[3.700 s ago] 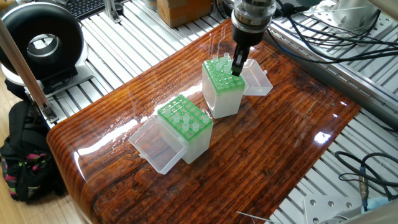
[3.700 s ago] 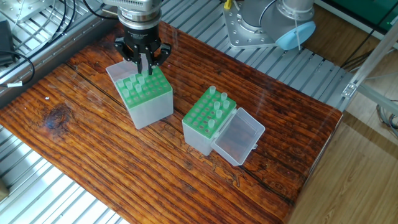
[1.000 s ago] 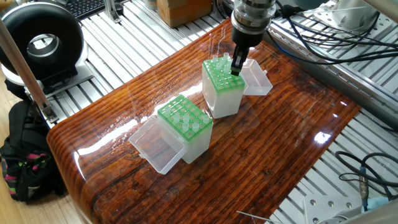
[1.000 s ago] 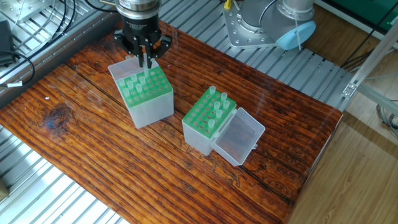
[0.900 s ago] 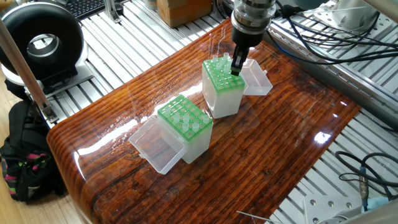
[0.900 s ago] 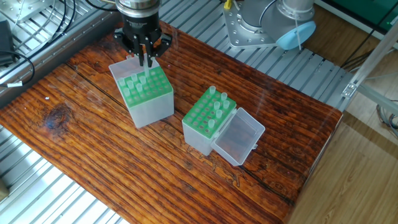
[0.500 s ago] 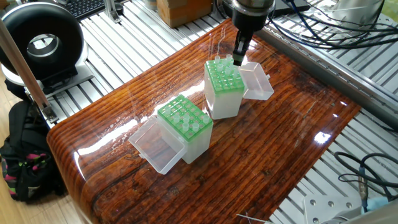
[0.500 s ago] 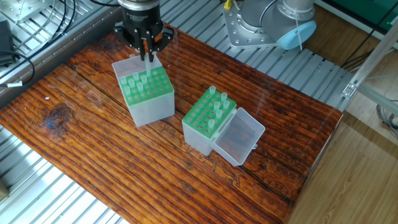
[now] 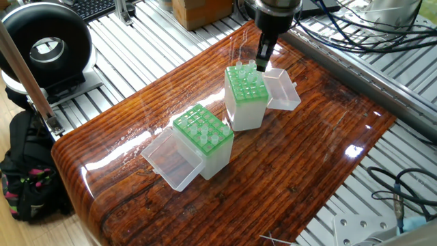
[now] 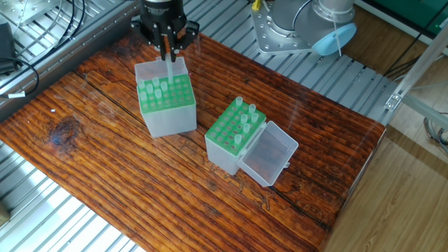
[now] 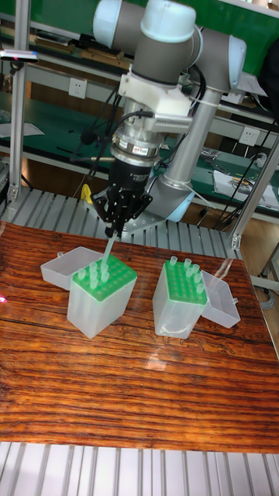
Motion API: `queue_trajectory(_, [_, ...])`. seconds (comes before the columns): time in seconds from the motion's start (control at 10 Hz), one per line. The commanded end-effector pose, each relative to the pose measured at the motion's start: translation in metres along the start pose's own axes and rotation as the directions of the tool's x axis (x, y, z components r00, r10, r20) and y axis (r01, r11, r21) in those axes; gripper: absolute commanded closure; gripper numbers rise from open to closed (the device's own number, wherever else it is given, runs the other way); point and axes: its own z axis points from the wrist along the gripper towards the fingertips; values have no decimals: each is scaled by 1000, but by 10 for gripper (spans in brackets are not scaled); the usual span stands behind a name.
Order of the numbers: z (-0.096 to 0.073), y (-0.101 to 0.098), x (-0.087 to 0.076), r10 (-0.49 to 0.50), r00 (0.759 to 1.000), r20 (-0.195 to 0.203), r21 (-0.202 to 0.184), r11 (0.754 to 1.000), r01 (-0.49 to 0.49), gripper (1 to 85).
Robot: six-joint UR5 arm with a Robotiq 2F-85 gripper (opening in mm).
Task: Transfer all large pipette tips from one holder to another
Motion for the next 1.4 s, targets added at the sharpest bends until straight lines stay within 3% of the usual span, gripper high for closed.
queue_trajectory(0.0, [-13,6,2,2,1000,-6,-8,1000,-2,640])
queue_trajectory(1.3, [-57,26,12,2,999,-35,-4,1000,-2,640])
